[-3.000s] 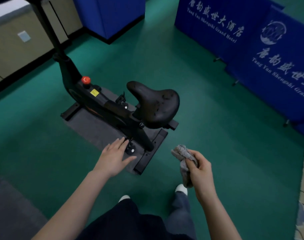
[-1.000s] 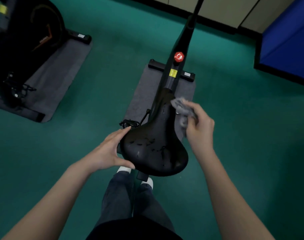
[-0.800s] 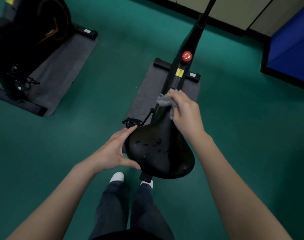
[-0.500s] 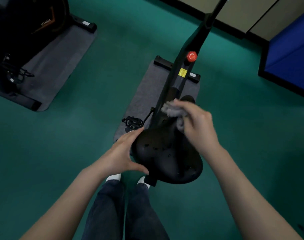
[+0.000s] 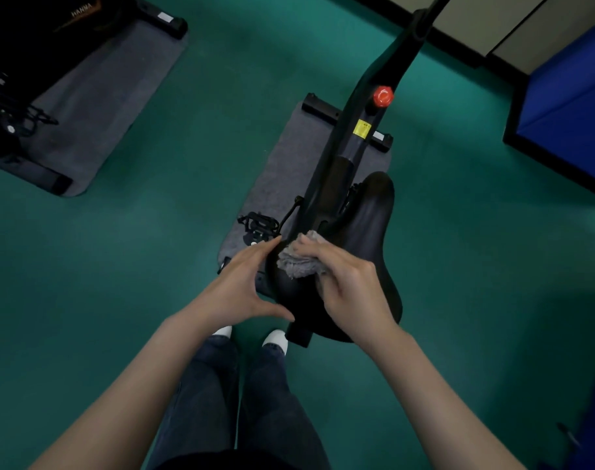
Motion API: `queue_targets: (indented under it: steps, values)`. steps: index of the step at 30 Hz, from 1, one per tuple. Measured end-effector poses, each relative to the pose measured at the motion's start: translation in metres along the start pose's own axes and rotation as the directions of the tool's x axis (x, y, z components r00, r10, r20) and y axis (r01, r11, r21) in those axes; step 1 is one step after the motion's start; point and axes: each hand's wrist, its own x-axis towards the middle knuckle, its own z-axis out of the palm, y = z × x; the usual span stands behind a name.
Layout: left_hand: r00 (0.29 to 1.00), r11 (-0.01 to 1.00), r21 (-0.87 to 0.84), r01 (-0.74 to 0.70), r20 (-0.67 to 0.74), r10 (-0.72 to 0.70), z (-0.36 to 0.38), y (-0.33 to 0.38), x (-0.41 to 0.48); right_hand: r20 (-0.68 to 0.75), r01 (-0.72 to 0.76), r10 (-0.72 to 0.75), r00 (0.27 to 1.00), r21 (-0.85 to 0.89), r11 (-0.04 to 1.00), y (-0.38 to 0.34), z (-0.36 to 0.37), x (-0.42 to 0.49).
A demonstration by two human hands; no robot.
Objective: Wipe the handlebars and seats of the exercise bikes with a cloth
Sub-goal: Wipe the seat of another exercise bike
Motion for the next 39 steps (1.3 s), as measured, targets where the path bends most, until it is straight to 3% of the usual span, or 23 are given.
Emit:
queue_targets:
  steps: [2, 4, 6, 8, 14, 17, 19, 22, 27, 32, 37, 39]
  values:
    - [1.000, 1.000, 0.003, -0.002, -0.004, 0.003, 0.000, 0.000, -0.001, 0.028, -0.058, 0.054, 0.998, 0.150, 0.987, -0.001, -0.006, -0.010]
    - [1.000, 1.000, 0.005, -0.006, -0.006, 0.006, 0.000, 0.000, -0.001, -0.050, -0.159, 0.179, 0.983, 0.278, 0.947, 0.003, -0.017, -0.012]
    - [1.000, 1.000, 0.008, -0.008, -0.004, 0.008, -0.001, 0.001, 0.000, -0.230, -0.199, 0.266, 0.936, 0.276, 0.940, 0.016, -0.031, -0.010]
    - [1.000, 1.000, 0.013, -0.005, -0.008, 0.005, -0.001, 0.001, 0.001, -0.317, -0.210, 0.263, 0.911, 0.192, 0.959, 0.028, -0.040, -0.011]
    - [1.000, 1.000, 0.021, -0.010, -0.018, 0.010, 0.001, 0.000, 0.000, -0.169, -0.085, 0.094, 0.981, 0.059, 0.995, 0.023, -0.019, -0.062]
    - [0.999, 1.000, 0.020, -0.017, -0.031, 0.017, 0.000, -0.001, 0.000, -0.131, -0.140, 0.171, 0.977, 0.218, 0.966, 0.020, -0.024, -0.082]
    - [0.999, 1.000, 0.009, -0.020, -0.029, 0.020, 0.001, 0.000, 0.001, -0.244, -0.210, 0.296, 0.924, 0.324, 0.923, 0.030, -0.036, -0.077]
    - [0.999, 0.999, -0.024, -0.022, -0.036, 0.021, 0.002, -0.001, 0.002, -0.440, -0.246, 0.374, 0.816, 0.322, 0.914, 0.059, -0.054, -0.047]
    - [0.997, 0.998, -0.029, -0.054, -0.049, 0.053, 0.005, -0.008, 0.006, -0.228, -0.371, 0.524, 0.820, 0.485, 0.792, 0.093, -0.037, -0.026]
    - [0.998, 0.999, -0.030, -0.041, -0.053, 0.040, 0.006, -0.015, 0.008, -0.213, -0.363, 0.530, 0.821, 0.521, 0.772, 0.097, -0.034, -0.071]
    - [0.997, 0.996, -0.077, -0.045, -0.063, 0.040, 0.007, -0.019, 0.008, -0.334, -0.339, 0.615, 0.714, 0.604, 0.721, 0.094, -0.017, -0.104]
    - [0.997, 0.996, -0.079, -0.047, -0.071, 0.041, 0.008, -0.021, 0.009, -0.337, -0.295, 0.706, 0.623, 0.735, 0.610, 0.096, -0.005, -0.104]
